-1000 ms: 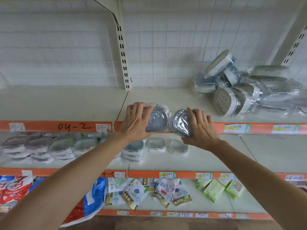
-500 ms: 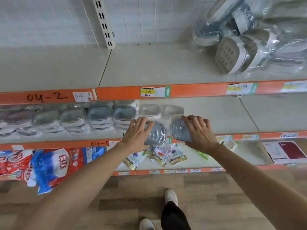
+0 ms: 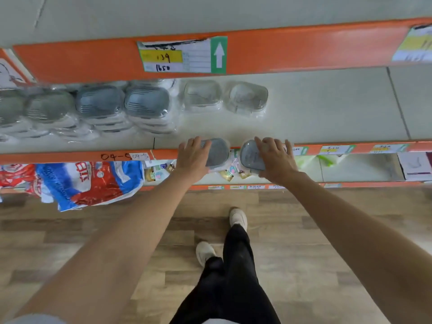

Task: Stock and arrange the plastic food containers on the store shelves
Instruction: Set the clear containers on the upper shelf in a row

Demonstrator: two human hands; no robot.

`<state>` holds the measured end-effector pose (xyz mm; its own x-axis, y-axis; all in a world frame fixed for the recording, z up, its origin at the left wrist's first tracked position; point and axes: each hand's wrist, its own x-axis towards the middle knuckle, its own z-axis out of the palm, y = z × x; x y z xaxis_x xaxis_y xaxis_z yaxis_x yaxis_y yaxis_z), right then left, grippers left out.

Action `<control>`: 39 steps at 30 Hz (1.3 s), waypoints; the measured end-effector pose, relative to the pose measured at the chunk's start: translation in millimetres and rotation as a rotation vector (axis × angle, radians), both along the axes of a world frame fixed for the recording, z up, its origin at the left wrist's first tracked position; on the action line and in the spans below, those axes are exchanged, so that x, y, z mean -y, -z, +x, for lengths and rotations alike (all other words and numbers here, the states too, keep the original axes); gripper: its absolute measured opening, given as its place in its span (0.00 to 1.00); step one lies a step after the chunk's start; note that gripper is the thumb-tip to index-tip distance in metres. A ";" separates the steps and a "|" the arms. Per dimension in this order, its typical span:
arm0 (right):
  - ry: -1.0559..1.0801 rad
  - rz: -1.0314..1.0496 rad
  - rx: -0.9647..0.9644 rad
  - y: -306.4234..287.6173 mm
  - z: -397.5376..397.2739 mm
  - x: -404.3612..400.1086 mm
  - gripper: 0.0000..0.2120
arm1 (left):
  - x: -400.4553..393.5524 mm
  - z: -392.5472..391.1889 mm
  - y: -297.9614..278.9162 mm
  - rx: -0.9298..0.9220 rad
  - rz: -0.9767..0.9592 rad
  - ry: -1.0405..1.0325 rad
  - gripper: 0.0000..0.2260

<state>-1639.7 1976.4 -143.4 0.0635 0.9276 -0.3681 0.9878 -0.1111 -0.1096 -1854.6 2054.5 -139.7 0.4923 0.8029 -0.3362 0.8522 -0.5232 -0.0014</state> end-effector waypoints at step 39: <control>-0.150 0.172 0.082 16.3 -14.9 -57.2 0.24 | -40.5 9.9 11.1 0.195 -0.042 -0.025 0.17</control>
<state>-1654.6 2033.6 -159.7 -0.0564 0.9775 -0.2035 0.9982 0.0507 -0.0332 -1844.7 2094.9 -150.8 0.5317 0.8028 -0.2698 0.8468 -0.4983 0.1861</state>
